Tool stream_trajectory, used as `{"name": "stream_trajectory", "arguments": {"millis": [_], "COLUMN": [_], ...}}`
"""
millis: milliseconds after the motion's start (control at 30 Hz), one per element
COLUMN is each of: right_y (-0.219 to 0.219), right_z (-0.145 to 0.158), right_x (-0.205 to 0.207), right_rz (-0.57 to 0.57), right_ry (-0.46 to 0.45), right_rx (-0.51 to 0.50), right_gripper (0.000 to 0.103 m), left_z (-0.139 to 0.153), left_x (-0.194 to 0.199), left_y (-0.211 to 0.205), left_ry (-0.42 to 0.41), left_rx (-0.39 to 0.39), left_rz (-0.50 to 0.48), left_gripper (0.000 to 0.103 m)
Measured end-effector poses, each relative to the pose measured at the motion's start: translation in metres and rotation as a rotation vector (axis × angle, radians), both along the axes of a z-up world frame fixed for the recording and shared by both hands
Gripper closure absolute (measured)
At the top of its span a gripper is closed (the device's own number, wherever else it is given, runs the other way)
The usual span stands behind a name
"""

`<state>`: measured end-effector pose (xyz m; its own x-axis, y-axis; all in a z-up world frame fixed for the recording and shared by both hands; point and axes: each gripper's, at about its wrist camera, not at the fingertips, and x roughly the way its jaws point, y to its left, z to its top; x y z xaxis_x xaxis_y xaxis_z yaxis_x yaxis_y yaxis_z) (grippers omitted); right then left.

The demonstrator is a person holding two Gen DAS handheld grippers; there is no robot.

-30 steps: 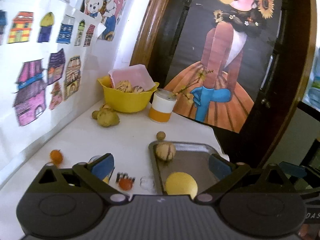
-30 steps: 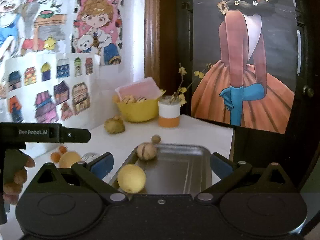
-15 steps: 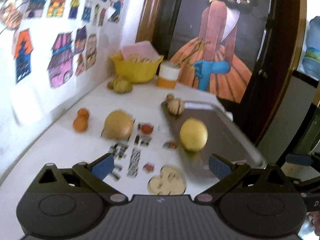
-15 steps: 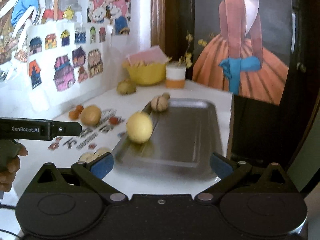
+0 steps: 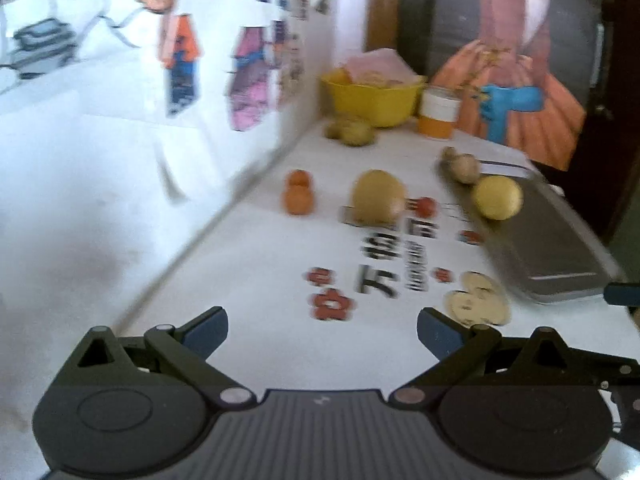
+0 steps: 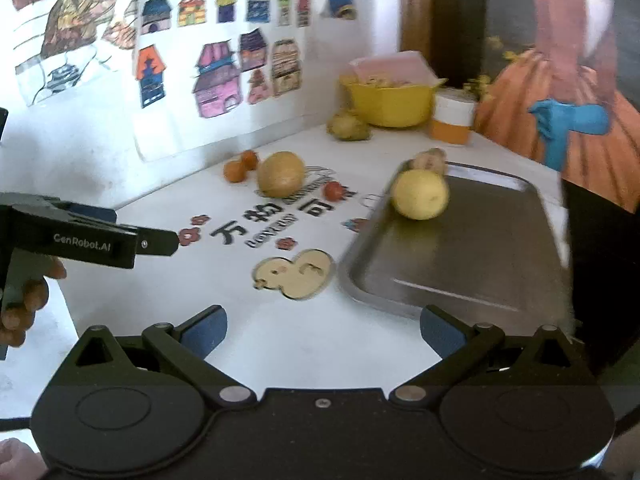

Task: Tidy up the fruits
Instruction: 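Lift both open tools off the tray toward the remaining fruit, then grasp the speckled brown pear with the right tool while the left tool grasps a tangerine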

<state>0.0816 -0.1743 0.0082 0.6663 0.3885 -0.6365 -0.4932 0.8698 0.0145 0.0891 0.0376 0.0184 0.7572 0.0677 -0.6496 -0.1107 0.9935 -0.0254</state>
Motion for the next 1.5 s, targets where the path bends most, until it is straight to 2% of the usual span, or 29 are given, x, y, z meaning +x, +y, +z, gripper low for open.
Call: {"name": "stream_trajectory", "arguments": {"millis": [267, 367, 467, 567, 767, 933, 1067, 1167, 1300, 1500], "right_y": [0.032, 0.041, 0.05, 0.058, 0.073, 0.091, 0.096, 0.097, 0.103, 0.112], "right_z": [0.006, 0.007, 0.001, -0.006, -0.01, -0.012, -0.016, -0.019, -0.023, -0.029], "right_x": [0.038, 0.051, 0.059, 0.071, 0.089, 0.106, 0.121, 0.132, 0.143, 0.155], "right_rz": [0.076, 0.082, 0.059, 0.063, 0.159, 0.224, 0.199, 0.197, 0.216, 0.24], "right_ry": [-0.03, -0.069, -0.16, -0.203, -0.212, -0.242, -0.256, -0.226, -0.215, -0.189], "right_rx": [-0.009, -0.021, -0.096, -0.16, -0.161, -0.171, -0.172, -0.138, -0.122, -0.118], "right_gripper": [0.001, 0.001, 0.001, 0.001, 0.001, 0.001, 0.001, 0.001, 0.001, 0.009], "left_z": [0.004, 0.004, 0.006, 0.006, 0.0, -0.01, -0.014, -0.015, -0.018, -0.025], "left_x": [0.018, 0.03, 0.043, 0.059, 0.094, 0.121, 0.135, 0.144, 0.152, 0.162], "left_y": [0.02, 0.024, 0.026, 0.027, 0.032, 0.035, 0.037, 0.038, 0.04, 0.036], "left_ry": [-0.006, -0.002, -0.019, -0.03, -0.056, -0.033, -0.026, -0.018, -0.01, 0.024], "left_rx": [0.019, 0.016, -0.002, -0.029, -0.063, -0.091, -0.105, -0.104, -0.104, -0.06], "left_rz": [0.059, 0.092, 0.107, 0.122, 0.163, 0.195, 0.221, 0.229, 0.206, 0.194], "left_gripper": [0.001, 0.001, 0.001, 0.001, 0.001, 0.001, 0.001, 0.001, 0.001, 0.001]}}
